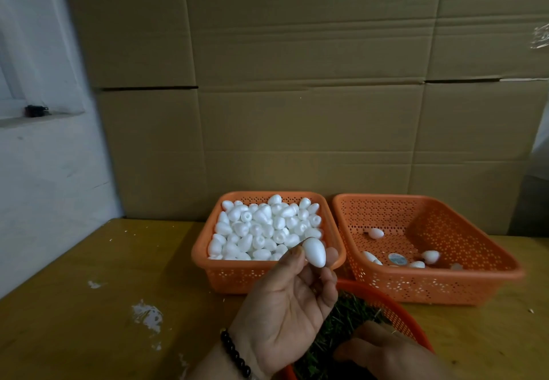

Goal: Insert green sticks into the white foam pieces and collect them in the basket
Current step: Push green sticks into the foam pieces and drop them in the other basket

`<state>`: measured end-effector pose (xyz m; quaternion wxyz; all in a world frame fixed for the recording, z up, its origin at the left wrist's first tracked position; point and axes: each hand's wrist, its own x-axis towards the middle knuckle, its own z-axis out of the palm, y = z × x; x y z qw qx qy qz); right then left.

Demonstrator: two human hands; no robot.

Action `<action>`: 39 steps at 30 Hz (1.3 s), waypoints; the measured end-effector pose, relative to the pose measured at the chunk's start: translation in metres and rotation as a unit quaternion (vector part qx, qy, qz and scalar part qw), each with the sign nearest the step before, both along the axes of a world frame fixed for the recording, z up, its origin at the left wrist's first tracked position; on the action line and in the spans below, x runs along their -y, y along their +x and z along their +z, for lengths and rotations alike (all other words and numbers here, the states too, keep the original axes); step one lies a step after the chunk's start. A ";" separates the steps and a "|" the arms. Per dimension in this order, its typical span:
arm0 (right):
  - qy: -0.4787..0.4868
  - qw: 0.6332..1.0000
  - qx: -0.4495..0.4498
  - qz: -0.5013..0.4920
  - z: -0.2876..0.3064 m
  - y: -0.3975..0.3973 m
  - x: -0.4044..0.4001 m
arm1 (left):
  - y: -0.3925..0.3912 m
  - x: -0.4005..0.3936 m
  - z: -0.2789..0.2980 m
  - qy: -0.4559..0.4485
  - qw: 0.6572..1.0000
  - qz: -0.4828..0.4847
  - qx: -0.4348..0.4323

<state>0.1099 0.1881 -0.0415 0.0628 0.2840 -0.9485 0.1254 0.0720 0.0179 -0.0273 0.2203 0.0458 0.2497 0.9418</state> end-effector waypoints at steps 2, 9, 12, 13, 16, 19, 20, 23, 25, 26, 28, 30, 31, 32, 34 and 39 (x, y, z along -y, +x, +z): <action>0.021 0.999 0.049 -0.003 -0.002 -0.001 0.000 | 0.000 0.000 0.001 -0.002 1.000 -0.004 -0.002; 0.041 0.998 0.052 0.001 -0.002 -0.003 -0.003 | 0.000 0.001 0.000 0.012 1.000 -0.010 0.012; 0.040 0.997 0.060 -0.006 -0.003 -0.003 -0.003 | -0.001 0.000 0.001 0.015 1.000 0.010 0.020; 0.041 0.997 0.060 -0.003 -0.003 -0.002 -0.003 | -0.002 0.000 0.001 0.014 0.999 0.019 0.023; 0.030 0.997 0.066 -0.001 -0.004 -0.004 -0.004 | -0.002 -0.001 0.002 0.008 0.999 0.030 0.023; 0.024 0.997 0.070 -0.001 -0.006 -0.004 -0.004 | -0.002 -0.001 0.002 0.003 0.999 0.038 0.034; 0.023 0.997 0.070 -0.004 -0.006 -0.004 -0.004 | -0.002 -0.001 0.002 0.004 0.999 0.038 0.038; 0.035 0.997 0.063 -0.008 -0.007 -0.004 -0.003 | -0.002 0.000 0.002 0.005 0.998 0.037 0.051; 0.043 0.997 0.061 -0.009 -0.007 -0.004 -0.003 | -0.003 0.000 0.001 0.005 0.997 0.042 0.059; 0.046 0.997 0.060 -0.009 -0.007 -0.004 -0.003 | -0.004 0.000 0.001 0.008 0.997 0.045 0.064; 0.049 0.997 0.060 -0.008 -0.005 -0.003 -0.003 | -0.004 -0.001 0.001 0.010 0.996 0.052 0.069; 0.049 0.997 0.059 -0.008 -0.005 -0.003 -0.002 | -0.003 -0.002 0.002 0.010 0.996 0.052 0.067; 0.049 0.997 0.059 -0.007 -0.006 -0.003 -0.003 | -0.003 -0.002 0.002 0.009 0.997 0.049 0.064; 0.048 0.997 0.059 -0.007 -0.006 -0.003 -0.003 | -0.003 -0.003 0.002 0.006 0.997 0.047 0.062; 0.048 0.997 0.064 -0.008 -0.007 -0.004 -0.003 | -0.003 -0.003 0.002 0.004 0.997 0.047 0.064; 0.049 0.997 0.061 -0.007 -0.008 -0.005 -0.002 | -0.004 -0.003 0.000 -0.018 0.995 0.067 0.073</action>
